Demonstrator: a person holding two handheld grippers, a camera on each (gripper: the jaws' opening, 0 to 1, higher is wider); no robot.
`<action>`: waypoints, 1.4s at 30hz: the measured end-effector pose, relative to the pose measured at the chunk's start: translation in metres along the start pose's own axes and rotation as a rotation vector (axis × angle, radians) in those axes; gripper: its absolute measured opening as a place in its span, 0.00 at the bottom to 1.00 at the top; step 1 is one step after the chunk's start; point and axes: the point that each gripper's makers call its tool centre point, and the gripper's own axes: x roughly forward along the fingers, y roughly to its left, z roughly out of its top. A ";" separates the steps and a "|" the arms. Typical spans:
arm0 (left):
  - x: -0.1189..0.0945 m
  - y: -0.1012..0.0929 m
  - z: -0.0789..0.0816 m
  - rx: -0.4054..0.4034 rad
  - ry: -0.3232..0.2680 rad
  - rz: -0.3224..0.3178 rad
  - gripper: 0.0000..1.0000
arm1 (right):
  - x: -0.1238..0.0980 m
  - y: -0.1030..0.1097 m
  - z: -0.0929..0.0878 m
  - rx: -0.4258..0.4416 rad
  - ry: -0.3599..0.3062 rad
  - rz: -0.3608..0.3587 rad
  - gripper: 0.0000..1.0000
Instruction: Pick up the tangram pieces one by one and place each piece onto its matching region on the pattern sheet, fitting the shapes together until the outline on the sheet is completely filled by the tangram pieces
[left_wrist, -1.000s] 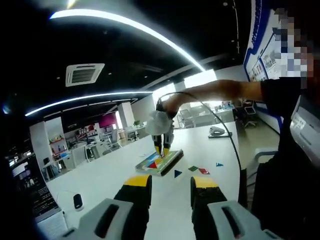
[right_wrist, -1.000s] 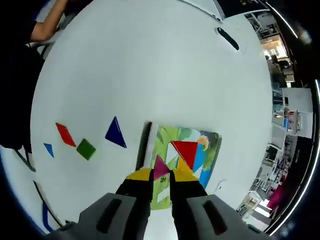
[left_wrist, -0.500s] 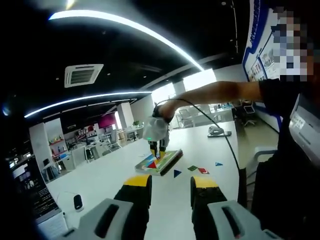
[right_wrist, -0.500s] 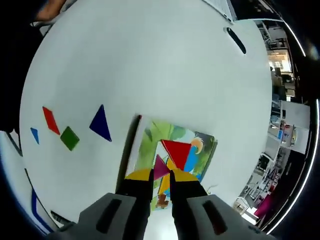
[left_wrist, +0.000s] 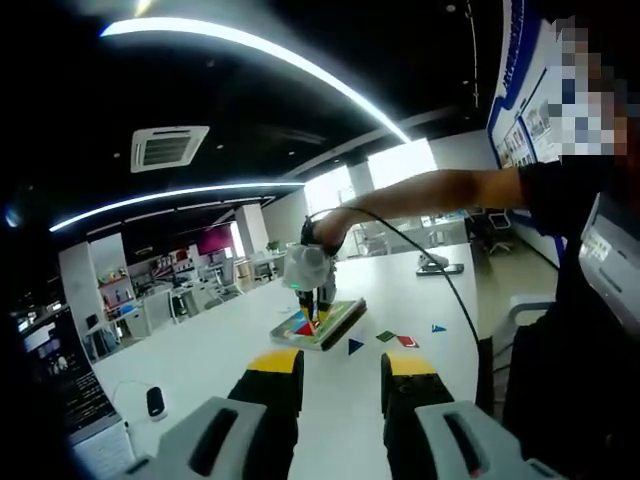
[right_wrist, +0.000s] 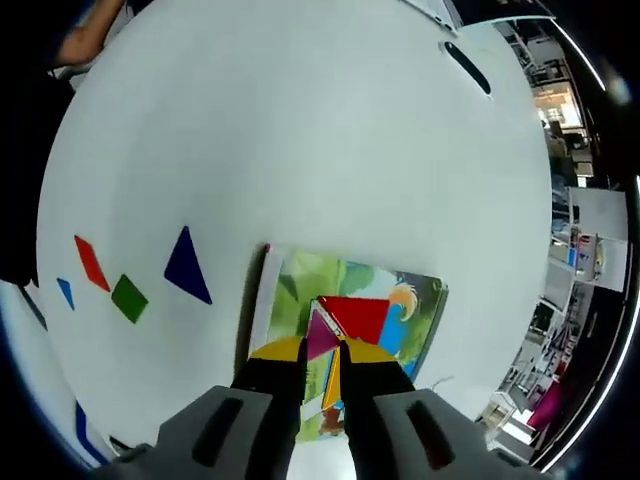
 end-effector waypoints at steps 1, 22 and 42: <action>0.000 0.000 0.000 0.000 0.000 0.001 0.32 | 0.001 0.001 0.000 0.000 0.000 0.003 0.15; -0.001 0.003 -0.002 0.004 0.007 0.012 0.32 | 0.011 0.001 -0.001 -0.002 0.007 0.007 0.15; -0.002 0.001 -0.001 0.010 0.004 0.010 0.32 | 0.012 -0.005 -0.002 0.027 0.005 -0.021 0.18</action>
